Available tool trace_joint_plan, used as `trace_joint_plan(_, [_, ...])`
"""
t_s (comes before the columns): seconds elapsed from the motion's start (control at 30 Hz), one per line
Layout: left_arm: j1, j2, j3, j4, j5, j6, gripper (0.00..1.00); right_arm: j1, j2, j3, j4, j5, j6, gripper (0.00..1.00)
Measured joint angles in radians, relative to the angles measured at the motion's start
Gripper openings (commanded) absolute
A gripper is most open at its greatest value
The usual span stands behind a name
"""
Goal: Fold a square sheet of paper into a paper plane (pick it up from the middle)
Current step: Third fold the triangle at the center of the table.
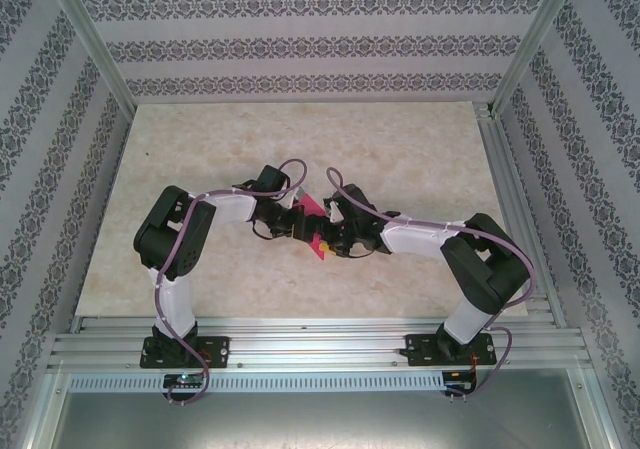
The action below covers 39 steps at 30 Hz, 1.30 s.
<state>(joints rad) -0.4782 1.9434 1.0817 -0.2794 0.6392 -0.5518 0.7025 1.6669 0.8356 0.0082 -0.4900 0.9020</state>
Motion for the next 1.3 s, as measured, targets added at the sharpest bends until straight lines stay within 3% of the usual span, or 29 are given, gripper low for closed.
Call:
trace_joint_plan(0.4, [0.000, 0.000, 0.000, 0.002, -0.001, -0.009, 0.01, -0.069, 0.049, 0.009, 0.124, -0.059, 0.021, 0.98])
trace_joint_plan(0.77, [0.000, 0.000, 0.000, 0.002, -0.002, -0.008, 0.01, -0.075, 0.082, -0.029, 0.247, -0.079, 0.050, 0.98])
trace_joint_plan(1.07, [-0.006, 0.002, 0.000, 0.002, 0.003, -0.010, 0.01, -0.135, 0.071, -0.185, 0.551, -0.139, 0.190, 0.98])
trace_joint_plan(1.3, [-0.006, 0.002, 0.000, 0.002, 0.003, -0.010, 0.01, -0.170, 0.058, -0.169, 0.493, -0.129, 0.192, 0.98])
